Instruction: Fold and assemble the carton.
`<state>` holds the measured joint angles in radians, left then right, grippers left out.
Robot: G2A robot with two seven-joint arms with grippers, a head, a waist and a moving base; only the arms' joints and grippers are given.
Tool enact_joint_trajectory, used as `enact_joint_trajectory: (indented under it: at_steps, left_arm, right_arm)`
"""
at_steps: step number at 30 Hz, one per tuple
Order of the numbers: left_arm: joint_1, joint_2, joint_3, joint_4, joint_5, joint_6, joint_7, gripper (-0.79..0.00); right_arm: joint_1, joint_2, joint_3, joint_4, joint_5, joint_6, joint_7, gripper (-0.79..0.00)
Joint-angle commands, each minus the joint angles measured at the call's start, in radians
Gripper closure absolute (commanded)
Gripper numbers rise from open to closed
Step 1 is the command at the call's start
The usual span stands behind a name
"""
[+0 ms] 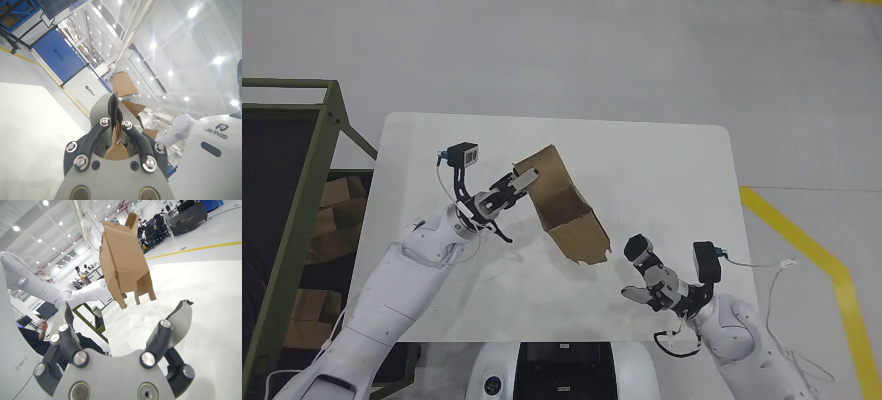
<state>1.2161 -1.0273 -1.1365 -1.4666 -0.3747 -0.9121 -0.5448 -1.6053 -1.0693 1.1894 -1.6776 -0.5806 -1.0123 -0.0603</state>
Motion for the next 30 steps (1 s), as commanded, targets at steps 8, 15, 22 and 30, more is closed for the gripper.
enact_joint_trajectory:
  at_steps: [8, 15, 22, 30]
  left_arm:
    - [-0.008, -0.006, 0.007, 0.004, -0.054, 0.004, -0.043, 0.000]
    - [-0.004, -0.010, 0.001, 0.004, -0.087, 0.004, -0.048, 0.000]
    - [-0.004, -0.013, -0.003, 0.012, -0.148, 0.020, -0.079, 0.000]
    - [-0.009, -0.019, -0.008, 0.019, -0.158, 0.046, -0.094, 0.000]
  right_arm:
    - [0.048, 0.028, -0.079, 0.017, 0.046, 0.000, -0.022, -0.785]
    - [0.050, 0.023, -0.085, 0.012, 0.042, 0.014, -0.028, -0.785]
    - [0.051, -0.001, -0.098, 0.021, -0.120, 0.033, -0.168, -0.785]
    - [0.070, -0.034, -0.163, 0.022, -0.297, 0.138, -0.293, -0.763]
